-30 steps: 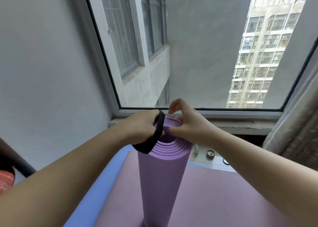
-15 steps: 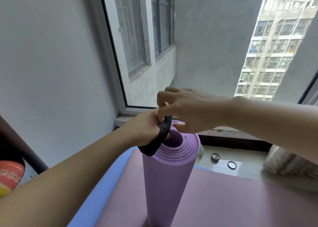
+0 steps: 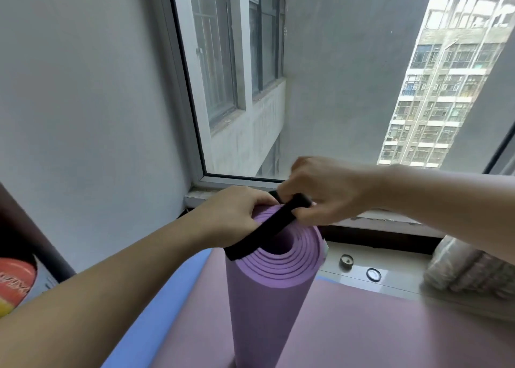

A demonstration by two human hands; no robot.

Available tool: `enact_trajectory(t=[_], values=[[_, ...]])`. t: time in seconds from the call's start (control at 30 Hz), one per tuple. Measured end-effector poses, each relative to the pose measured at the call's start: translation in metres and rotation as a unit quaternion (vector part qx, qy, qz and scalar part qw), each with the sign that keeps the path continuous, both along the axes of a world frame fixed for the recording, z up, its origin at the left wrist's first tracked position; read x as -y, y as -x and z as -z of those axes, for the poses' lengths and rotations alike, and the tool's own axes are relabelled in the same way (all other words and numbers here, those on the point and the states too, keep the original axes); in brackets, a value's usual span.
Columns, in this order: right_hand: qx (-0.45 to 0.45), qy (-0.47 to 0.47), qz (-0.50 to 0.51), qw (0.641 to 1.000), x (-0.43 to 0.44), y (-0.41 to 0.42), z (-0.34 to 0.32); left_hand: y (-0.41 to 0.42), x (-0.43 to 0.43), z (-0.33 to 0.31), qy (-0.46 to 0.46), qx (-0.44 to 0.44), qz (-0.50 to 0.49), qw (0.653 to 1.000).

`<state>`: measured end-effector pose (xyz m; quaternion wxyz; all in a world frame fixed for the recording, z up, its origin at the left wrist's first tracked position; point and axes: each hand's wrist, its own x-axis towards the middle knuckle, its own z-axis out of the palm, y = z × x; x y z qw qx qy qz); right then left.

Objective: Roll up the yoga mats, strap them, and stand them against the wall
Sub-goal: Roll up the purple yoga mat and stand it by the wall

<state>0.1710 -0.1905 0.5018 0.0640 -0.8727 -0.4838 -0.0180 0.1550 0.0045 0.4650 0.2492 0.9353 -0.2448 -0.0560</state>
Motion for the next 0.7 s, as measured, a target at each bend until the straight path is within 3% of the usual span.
enact_trajectory(t=[0.13, 0.23, 0.5, 0.7], values=[[-0.128, -0.073, 0.104, 0.984, 0.033, 0.011, 0.037, -0.002, -0.028, 0.003, 0.039, -0.025, -0.046, 0.998], [-0.246, -0.124, 0.114, 0.955, 0.031, 0.037, 0.052, -0.009, -0.036, 0.004, 0.062, -0.042, -0.069, 0.995], [-0.18, -0.051, 0.04, 0.981, -0.017, 0.062, 0.047, -0.039, -0.016, -0.008, -0.044, -0.057, -0.063, 0.995], [-0.177, -0.019, 0.068, 0.982, -0.053, 0.086, 0.057, -0.042, 0.006, -0.006, -0.072, -0.01, -0.065, 0.995]])
